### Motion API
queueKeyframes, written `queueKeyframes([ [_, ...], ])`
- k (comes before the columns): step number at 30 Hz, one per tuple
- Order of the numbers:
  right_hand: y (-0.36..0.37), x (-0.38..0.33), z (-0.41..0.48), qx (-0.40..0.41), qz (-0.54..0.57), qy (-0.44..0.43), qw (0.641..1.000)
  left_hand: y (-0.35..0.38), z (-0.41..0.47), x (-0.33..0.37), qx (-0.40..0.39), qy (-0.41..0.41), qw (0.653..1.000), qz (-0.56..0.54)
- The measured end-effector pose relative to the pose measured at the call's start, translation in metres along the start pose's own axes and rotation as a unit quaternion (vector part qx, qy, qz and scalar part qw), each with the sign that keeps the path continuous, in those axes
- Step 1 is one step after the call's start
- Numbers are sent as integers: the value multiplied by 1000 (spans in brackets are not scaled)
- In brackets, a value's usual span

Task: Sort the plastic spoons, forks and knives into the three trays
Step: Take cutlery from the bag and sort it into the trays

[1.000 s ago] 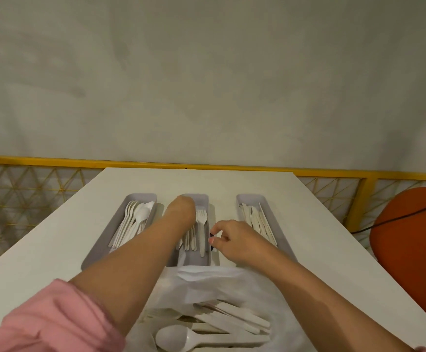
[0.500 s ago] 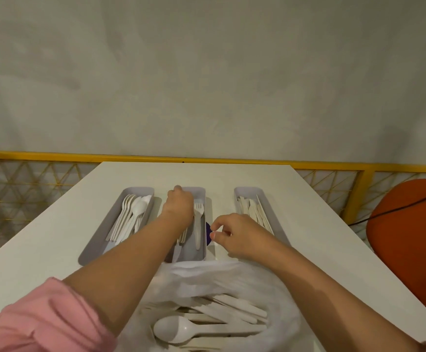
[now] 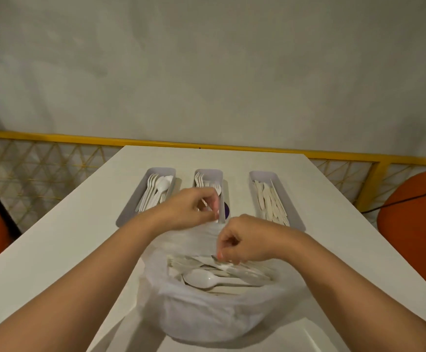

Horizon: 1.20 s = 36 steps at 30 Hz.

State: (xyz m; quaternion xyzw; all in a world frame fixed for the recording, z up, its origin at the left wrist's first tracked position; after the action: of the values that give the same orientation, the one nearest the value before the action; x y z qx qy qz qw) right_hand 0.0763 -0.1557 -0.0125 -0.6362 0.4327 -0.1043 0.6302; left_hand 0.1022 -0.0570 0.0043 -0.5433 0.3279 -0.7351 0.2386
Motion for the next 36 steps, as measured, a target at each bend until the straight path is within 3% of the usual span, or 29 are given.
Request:
queueKeyframes([
  [3, 10, 14, 2, 12, -97, 59, 993, 12, -26, -11, -106, -18, 993, 48],
  [6, 21, 22, 4, 16, -135, 89, 987, 18, -41, -32, -139, -47, 977, 153],
  [11, 32, 26, 10, 29, -88, 71, 993, 10, -43, -53, -46, -103, 977, 180],
  [20, 40, 11, -5, -18, 25, -36, 999, -1, -42, -47, 62, -87, 980, 168],
  [32, 52, 0, -19, -102, -60, -45, 992, 1, -44, -44, 88, -81, 979, 164],
  [36, 47, -3, -19, -40, -56, -38, 997, 3, -43, -43, 89, -80, 979, 163],
])
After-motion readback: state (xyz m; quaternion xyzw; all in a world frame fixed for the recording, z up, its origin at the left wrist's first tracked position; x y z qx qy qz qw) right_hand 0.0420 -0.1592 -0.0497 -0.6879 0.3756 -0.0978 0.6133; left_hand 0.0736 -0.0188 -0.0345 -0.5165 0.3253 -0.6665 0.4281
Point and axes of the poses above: each hand's wrist, its own z-axis towards the middle knuckle, its own y-axis out of the palm, x = y × z, the point moved 7 cm from there along z, towards the middle knuckle, and after that the axes turned 4 degrees about x, right-handed, at the moved point
